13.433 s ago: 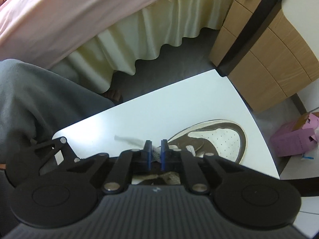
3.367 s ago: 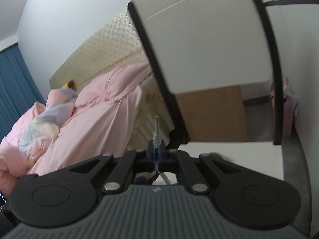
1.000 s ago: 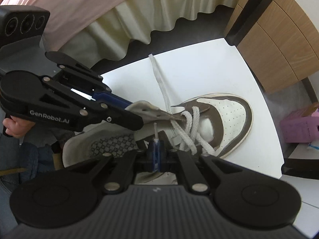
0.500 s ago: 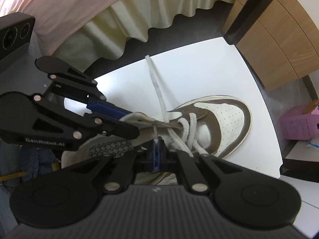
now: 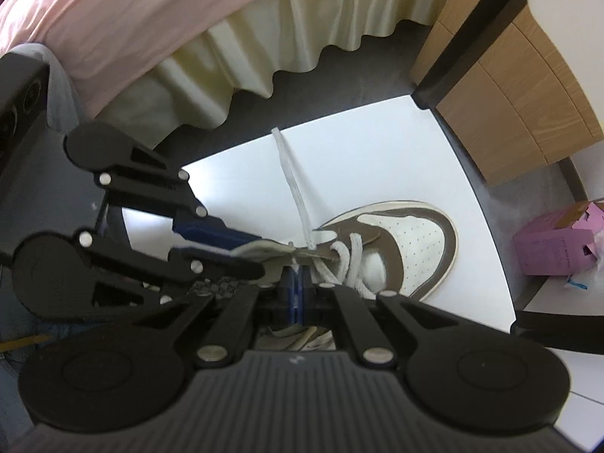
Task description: Lace up shoes with both hands
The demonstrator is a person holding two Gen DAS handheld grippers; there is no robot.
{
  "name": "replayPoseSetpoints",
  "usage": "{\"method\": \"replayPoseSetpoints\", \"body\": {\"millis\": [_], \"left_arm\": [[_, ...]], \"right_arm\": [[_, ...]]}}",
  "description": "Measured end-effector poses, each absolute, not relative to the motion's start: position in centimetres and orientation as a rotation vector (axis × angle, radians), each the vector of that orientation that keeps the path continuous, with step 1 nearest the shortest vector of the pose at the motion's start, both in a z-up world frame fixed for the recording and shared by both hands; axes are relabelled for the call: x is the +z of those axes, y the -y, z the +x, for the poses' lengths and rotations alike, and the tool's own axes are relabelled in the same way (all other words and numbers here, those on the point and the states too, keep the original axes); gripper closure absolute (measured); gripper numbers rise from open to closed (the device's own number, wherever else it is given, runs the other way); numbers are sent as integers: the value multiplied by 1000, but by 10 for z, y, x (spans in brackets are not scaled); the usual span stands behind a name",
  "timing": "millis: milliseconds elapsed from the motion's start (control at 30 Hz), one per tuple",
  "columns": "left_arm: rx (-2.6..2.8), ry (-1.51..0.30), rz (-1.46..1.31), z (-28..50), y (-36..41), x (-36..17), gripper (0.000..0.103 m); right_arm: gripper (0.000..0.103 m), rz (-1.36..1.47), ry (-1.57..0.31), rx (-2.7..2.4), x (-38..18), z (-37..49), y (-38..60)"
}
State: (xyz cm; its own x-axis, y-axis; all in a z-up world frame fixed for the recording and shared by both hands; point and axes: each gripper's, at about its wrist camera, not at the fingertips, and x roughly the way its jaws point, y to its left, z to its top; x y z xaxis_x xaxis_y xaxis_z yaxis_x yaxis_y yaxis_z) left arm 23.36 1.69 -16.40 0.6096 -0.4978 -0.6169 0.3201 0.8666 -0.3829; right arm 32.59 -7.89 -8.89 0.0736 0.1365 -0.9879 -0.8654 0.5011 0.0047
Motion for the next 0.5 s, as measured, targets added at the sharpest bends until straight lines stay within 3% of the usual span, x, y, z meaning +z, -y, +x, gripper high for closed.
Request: {"method": "replayPoseSetpoints", "body": {"millis": [400, 467, 500], "left_arm": [[-477, -748, -122, 227, -6, -161, 90], [-470, -735, -81, 224, -2, -160, 90], [-466, -728, -61, 222, 1, -160, 90]], "right_arm": [[98, -622, -1191, 833, -94, 320, 88], [82, -626, -1186, 833, -88, 318, 93], [79, -634, -1180, 833, -84, 317, 94]]}}
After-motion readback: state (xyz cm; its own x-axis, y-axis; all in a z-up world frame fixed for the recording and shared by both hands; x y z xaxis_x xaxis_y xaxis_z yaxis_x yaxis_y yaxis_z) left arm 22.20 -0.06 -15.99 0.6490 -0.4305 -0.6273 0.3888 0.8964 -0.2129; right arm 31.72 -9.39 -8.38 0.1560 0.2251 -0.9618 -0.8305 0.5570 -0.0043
